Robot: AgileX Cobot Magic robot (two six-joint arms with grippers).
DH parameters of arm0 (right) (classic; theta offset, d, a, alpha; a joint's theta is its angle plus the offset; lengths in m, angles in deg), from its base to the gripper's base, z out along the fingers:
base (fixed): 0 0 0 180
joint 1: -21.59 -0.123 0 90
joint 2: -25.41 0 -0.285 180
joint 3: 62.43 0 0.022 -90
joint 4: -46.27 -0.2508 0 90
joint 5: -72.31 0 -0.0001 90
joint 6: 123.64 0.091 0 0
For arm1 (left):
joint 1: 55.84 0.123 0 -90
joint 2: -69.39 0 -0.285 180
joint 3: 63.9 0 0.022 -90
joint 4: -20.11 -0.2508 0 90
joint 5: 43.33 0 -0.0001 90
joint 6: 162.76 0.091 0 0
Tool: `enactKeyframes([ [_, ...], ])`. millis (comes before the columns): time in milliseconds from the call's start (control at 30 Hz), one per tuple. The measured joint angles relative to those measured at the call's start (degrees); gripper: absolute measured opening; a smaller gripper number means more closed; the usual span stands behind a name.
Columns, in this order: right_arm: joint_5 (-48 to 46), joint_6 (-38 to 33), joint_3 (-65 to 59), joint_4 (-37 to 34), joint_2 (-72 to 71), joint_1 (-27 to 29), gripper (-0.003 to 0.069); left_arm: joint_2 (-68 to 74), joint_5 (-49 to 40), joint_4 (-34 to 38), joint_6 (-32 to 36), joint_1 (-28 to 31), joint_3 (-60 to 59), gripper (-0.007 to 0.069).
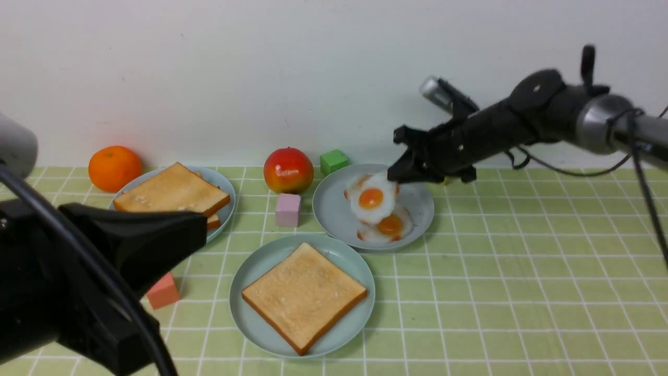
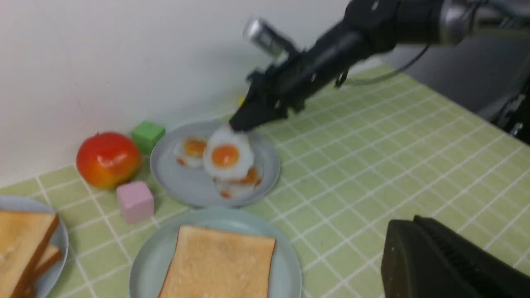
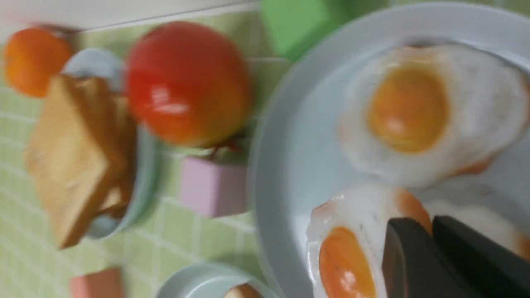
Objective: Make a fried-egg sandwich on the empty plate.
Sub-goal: Use the right arm to place the fried egg on the slice of bread in the middle
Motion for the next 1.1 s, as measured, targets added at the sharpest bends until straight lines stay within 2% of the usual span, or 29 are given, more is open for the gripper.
enactKeyframes([
  [167,-5.4,-1.2,-0.5,0.1,-7.2,-0.2,0.0065,1.5,-4.6,-0.8,-0.7,0.0,0.0,0.0001],
  [367,-8.8,-3.7,-13.0,-0.6,-16.4,-6.3,0.0065,2.6,-6.6,-2.6,-0.8,0.0,0.0,0.0003],
  [500,-4.0,-6.5,-21.8,-2.8,-17.4,-10.8,0.0065,2.6,-6.7,-2.8,-0.8,0.0,0.0,0.0003],
  [600,3.4,-8.3,-26.3,-6.6,-16.2,-13.9,0.0065,2.6,-6.7,-2.6,-0.8,0.0,0.0,0.0003],
  [867,11.5,-13.9,-26.8,-17.1,-9.1,-16.0,0.0065,2.6,-6.7,-2.3,-0.8,0.0,0.0,0.0004],
  [1100,15.5,-13.8,-26.9,-18.5,-7.3,-16.0,0.0074,2.6,-6.7,-2.3,-0.8,0.0,0.0,0.0008],
])
